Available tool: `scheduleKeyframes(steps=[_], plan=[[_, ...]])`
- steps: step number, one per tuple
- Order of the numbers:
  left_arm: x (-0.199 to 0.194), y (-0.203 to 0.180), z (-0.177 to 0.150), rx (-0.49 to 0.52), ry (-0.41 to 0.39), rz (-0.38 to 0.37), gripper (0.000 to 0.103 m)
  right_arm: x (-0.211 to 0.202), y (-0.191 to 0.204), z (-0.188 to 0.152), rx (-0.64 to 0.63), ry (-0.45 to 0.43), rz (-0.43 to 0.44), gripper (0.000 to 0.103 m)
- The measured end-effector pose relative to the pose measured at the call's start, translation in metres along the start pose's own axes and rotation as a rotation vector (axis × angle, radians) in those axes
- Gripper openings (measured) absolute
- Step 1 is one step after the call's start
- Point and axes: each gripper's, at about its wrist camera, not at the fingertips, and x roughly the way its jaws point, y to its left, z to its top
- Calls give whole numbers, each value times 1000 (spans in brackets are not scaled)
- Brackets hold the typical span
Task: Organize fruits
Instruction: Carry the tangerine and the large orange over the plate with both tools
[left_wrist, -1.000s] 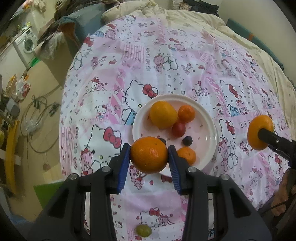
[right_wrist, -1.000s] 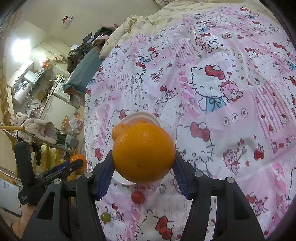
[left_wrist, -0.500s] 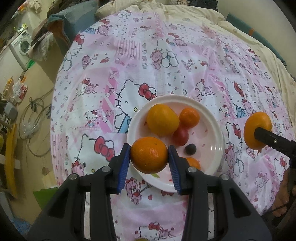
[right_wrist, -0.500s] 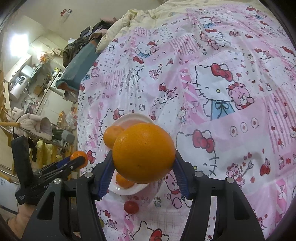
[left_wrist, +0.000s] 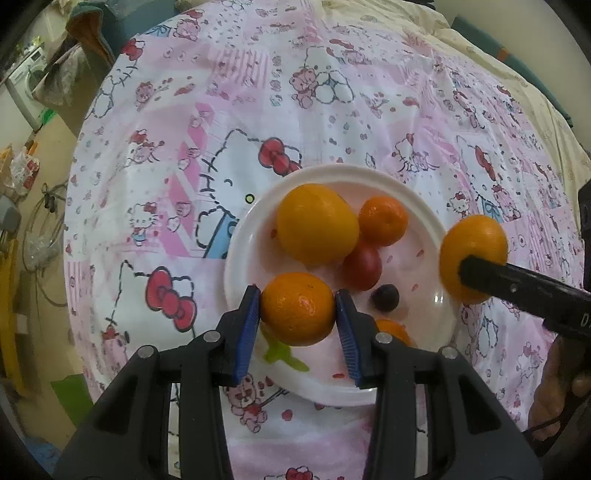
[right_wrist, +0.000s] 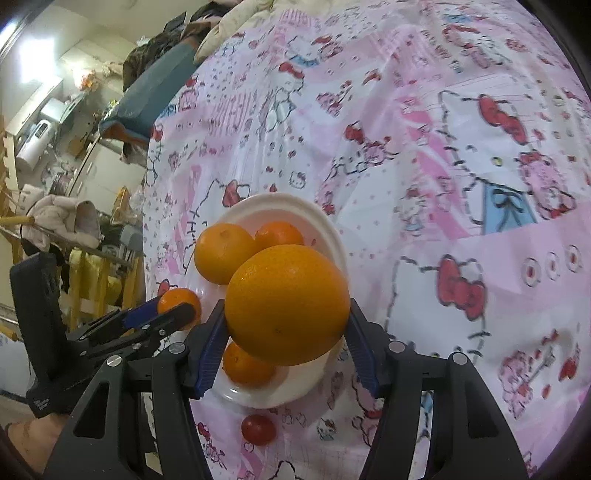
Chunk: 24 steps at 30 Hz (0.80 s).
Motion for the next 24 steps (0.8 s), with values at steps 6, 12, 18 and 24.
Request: scheduleKeyframes(steps=[6, 12, 18, 24], plan=[[14, -9, 2, 22, 11, 8, 37, 18, -4, -5, 2, 41, 20, 63], [17, -9, 7, -2, 19, -4, 38, 19, -7, -6, 13, 49, 31, 63], [18, -6, 7, -15, 13, 0, 39, 19, -8, -6, 25, 49, 37, 64], [17, -1, 6, -33, 7, 5, 39, 20, -7, -7, 20, 51, 34, 65]])
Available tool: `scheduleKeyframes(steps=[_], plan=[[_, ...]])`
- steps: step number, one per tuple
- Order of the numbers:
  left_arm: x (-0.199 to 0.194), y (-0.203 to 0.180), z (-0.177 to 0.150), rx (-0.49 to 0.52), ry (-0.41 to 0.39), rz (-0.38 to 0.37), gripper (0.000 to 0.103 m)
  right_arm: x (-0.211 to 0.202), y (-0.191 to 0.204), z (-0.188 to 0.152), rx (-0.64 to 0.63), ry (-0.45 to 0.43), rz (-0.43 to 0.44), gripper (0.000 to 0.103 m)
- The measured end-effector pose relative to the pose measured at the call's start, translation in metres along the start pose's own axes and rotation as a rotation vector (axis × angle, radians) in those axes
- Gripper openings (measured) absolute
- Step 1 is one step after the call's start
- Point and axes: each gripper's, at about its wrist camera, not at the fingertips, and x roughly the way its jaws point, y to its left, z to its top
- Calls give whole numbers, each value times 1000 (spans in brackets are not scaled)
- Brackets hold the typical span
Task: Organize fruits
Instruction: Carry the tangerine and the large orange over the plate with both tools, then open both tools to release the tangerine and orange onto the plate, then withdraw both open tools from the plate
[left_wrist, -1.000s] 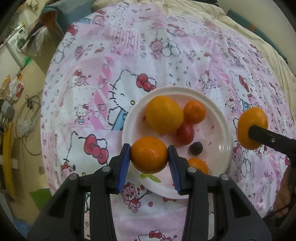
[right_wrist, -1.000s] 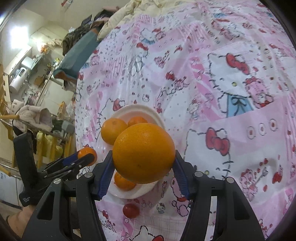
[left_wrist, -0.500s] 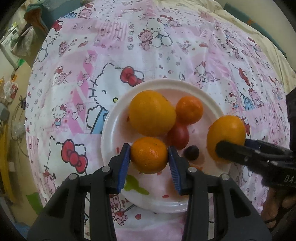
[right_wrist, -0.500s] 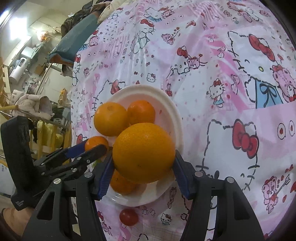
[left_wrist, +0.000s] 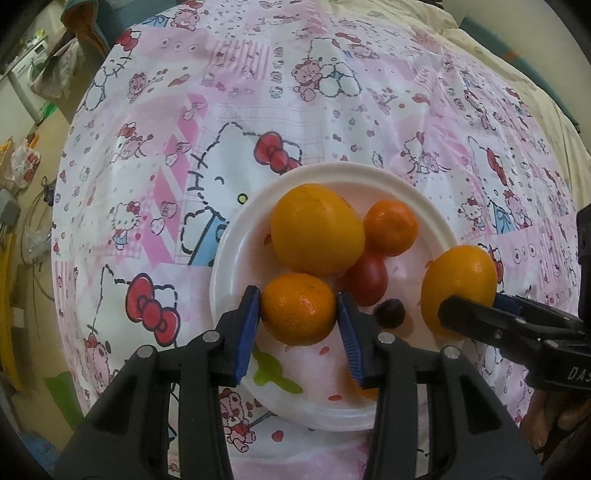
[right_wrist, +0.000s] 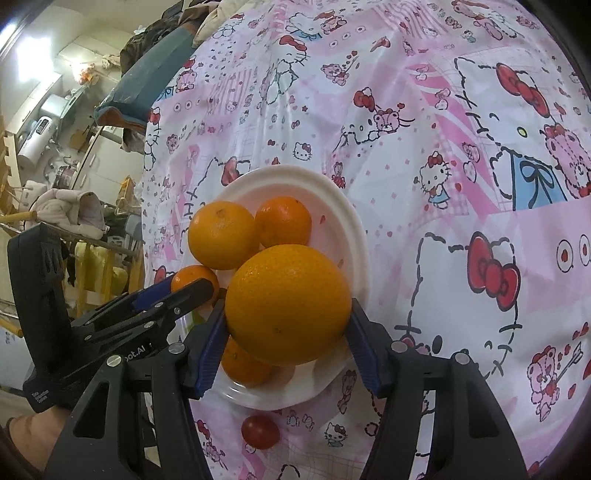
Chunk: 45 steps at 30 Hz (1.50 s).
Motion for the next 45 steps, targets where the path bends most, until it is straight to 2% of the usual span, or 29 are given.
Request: scheduleKeyframes(steps=[15, 19, 24, 26, 28, 29, 31, 33, 38, 45], plan=[[-1, 2, -1, -7, -6, -6, 39, 0, -1, 0, 21, 1, 9, 65], [0, 1, -1, -8, -2, -7, 48, 0, -2, 0, 38, 4, 21, 65], [1, -1, -1, 1, 0, -6, 49, 1, -3, 1, 54, 12, 32, 66], [1, -1, -1, 5, 3, -5, 49, 0, -5, 1, 70, 11, 58, 72], [1, -1, -1, 3, 5, -11, 56, -5, -5, 2, 80, -16, 86, 84], [0, -1, -1, 3, 3, -15, 59, -9, -4, 3, 78, -34, 88, 86], [-3, -3, -1, 13, -11, -17, 74, -16, -2, 4, 72, -55, 91, 87], [-6, -6, -1, 32, -21, -23, 80, -21, 0, 5, 72, -65, 97, 87], [-15, -10, -2, 57, -47, -25, 81, -32, 2, 7, 62, -92, 89, 87], [-40, -6, -6, 48, -143, 7, 81, -59, 16, 3, 33, -158, 69, 87]])
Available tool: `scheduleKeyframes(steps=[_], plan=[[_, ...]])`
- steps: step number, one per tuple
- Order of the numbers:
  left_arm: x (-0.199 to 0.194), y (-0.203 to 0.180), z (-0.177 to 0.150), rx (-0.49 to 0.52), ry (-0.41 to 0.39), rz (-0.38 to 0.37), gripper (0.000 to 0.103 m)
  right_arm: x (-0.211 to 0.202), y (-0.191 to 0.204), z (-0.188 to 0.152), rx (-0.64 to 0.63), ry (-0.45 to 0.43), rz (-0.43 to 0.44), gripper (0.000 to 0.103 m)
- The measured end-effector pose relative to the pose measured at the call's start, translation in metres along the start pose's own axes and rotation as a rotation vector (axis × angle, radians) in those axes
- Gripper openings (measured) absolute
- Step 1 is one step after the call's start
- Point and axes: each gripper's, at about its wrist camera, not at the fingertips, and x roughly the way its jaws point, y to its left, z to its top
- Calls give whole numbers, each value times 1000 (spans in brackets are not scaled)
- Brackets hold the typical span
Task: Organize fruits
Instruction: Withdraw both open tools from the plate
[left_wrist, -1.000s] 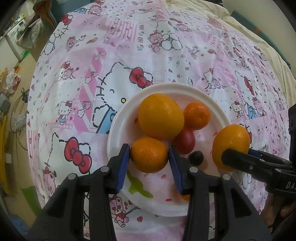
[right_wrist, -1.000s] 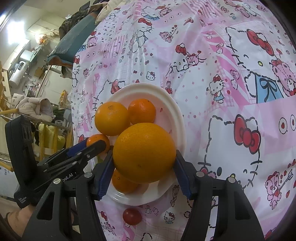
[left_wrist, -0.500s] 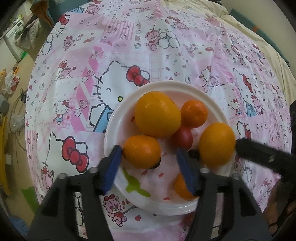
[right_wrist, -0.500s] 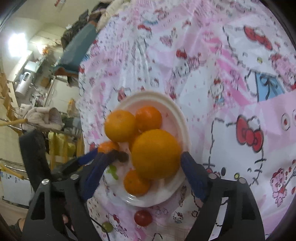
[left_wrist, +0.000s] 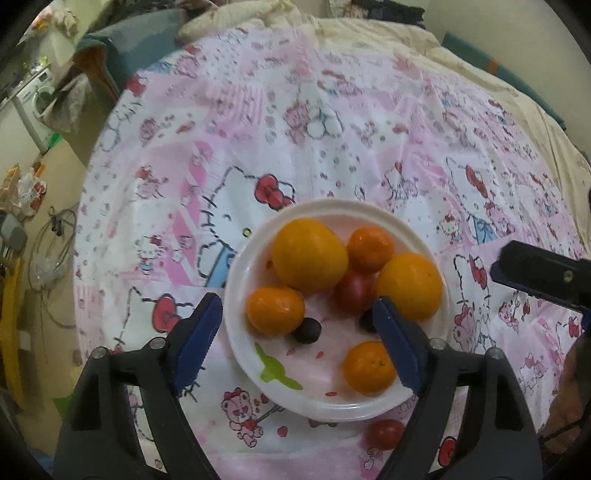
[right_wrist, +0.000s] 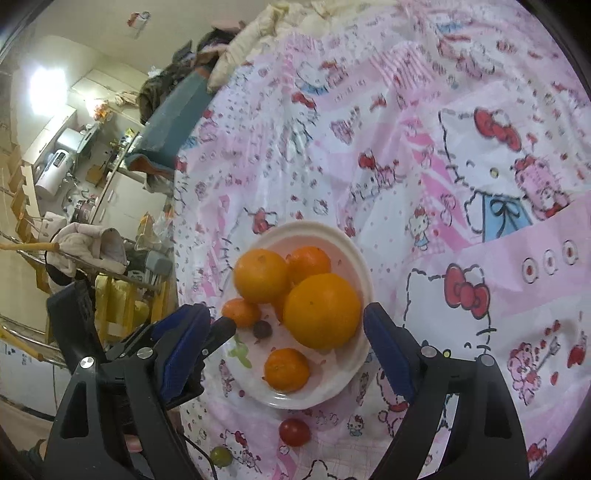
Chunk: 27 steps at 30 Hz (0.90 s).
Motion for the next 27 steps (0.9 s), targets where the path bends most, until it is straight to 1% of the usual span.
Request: scheduleKeyframes(steps=[4, 7, 9, 11, 13, 16, 22, 27], plan=[[-14, 4, -1, -19, -30, 2, 81, -21, 17, -6, -33, -36, 10, 87], [-20, 3, -3, -32, 3, 27, 81, -33, 26, -10, -50, -50, 10, 87], [-25, 2, -4, -41, 24, 19, 81, -43, 30, -9, -55, -63, 12, 87], [-35, 0, -5, -41, 13, 11, 81, -50, 33, -6, -42, -67, 19, 87], [-47, -4, -5, -19, -12, 13, 81, -56, 35, -5, -34, -71, 7, 87], [-61, -4, -8, -8, -26, 9, 81, -60, 40, -12, -54, -61, -4, 87], [-74, 2, -23, 0, -5, 21, 81, -59, 42, -34, -51, -32, -11, 87], [-81, 13, -41, -31, 12, 14, 81, -57, 42, -54, -50, -7, -22, 87]])
